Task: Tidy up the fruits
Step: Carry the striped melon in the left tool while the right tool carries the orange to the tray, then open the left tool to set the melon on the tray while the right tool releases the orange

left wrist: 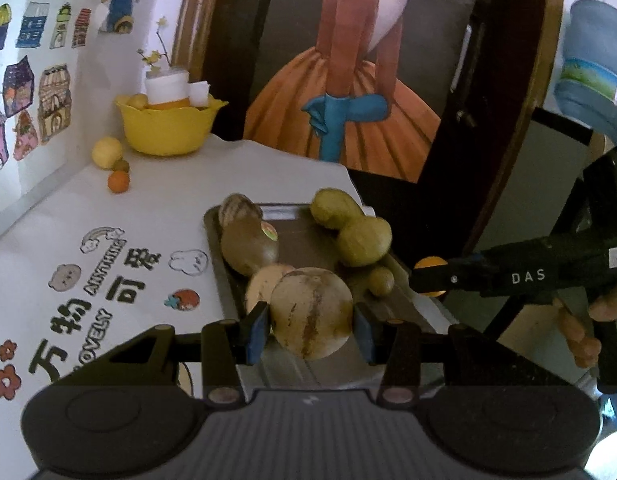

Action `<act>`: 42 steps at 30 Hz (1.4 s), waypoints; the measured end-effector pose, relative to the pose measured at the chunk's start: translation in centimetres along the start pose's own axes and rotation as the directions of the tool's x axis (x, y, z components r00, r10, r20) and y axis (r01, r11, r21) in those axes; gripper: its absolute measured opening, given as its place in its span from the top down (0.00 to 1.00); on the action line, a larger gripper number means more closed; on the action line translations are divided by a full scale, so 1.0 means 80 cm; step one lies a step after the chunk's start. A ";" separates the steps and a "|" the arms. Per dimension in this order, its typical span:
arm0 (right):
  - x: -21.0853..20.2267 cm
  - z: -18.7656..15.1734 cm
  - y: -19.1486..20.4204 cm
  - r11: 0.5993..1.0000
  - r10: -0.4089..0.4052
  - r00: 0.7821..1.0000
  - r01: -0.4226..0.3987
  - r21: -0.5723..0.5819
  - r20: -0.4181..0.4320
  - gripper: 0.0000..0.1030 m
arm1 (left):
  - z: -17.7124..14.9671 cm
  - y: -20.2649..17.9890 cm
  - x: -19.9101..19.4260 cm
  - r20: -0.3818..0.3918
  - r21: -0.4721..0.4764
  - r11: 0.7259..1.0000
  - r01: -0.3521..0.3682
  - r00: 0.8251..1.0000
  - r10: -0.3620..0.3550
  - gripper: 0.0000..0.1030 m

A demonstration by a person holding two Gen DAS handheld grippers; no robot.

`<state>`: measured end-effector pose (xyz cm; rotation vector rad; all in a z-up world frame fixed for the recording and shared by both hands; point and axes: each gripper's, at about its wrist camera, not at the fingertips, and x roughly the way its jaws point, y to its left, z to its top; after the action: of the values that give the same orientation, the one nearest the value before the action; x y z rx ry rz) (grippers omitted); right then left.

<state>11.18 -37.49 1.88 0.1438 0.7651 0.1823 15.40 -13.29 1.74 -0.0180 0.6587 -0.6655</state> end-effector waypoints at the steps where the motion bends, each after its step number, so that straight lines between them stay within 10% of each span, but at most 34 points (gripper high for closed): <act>1: 0.000 -0.004 0.000 1.000 -0.004 1.000 0.004 -0.010 0.000 0.64 | -0.002 -0.002 0.001 -0.005 0.003 1.000 -0.001 1.000 0.001 0.53; 42: 0.045 -0.042 0.003 0.984 -0.091 0.994 0.098 -0.149 0.053 0.64 | -0.025 -0.003 0.035 -0.112 -0.010 0.999 -0.054 0.992 0.052 0.53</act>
<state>11.32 -36.27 -2.87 -0.0326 0.7075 0.1453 15.80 -14.75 -1.37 0.0251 0.7686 -0.6144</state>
